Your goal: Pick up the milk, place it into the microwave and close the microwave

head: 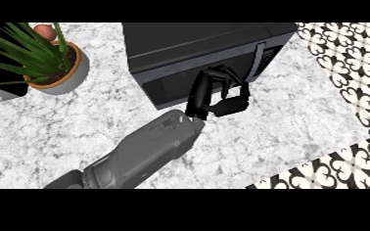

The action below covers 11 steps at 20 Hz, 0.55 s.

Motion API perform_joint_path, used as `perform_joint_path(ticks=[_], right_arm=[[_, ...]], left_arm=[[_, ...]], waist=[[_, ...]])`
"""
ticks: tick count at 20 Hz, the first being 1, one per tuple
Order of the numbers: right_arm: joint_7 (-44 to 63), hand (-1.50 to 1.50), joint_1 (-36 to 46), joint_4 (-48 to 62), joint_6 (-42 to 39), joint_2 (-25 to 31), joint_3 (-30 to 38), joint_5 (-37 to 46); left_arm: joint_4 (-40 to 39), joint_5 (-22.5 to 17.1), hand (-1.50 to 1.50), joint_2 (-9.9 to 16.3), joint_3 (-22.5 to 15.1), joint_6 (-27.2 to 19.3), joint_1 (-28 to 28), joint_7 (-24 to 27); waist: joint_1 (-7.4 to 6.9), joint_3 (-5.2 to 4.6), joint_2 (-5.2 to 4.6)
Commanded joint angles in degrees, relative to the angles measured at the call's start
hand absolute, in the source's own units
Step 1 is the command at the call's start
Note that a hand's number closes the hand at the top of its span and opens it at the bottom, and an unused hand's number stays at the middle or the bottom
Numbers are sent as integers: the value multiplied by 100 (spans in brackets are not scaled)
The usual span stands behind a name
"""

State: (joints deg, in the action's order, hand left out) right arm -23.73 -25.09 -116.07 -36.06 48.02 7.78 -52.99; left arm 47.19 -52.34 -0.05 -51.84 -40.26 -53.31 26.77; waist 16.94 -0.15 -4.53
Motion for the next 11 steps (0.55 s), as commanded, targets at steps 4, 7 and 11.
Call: perform_joint_path(ticks=[4,7,11], right_arm=[[69,-150,-41,-95,-98,112,39,-79],[81,-150,10,-107,-129,139,41,-140],[136,-150,-27,-172,-96,165,48,-212]], left_arm=[[-597,-231,150,5,460,-43,-306,268],[-596,-332,150,5,442,-44,-417,260],[-638,-383,150,5,365,-135,-356,468]], waist=[[93,-10,-70],[66,4,-58],[116,-5,-60]])
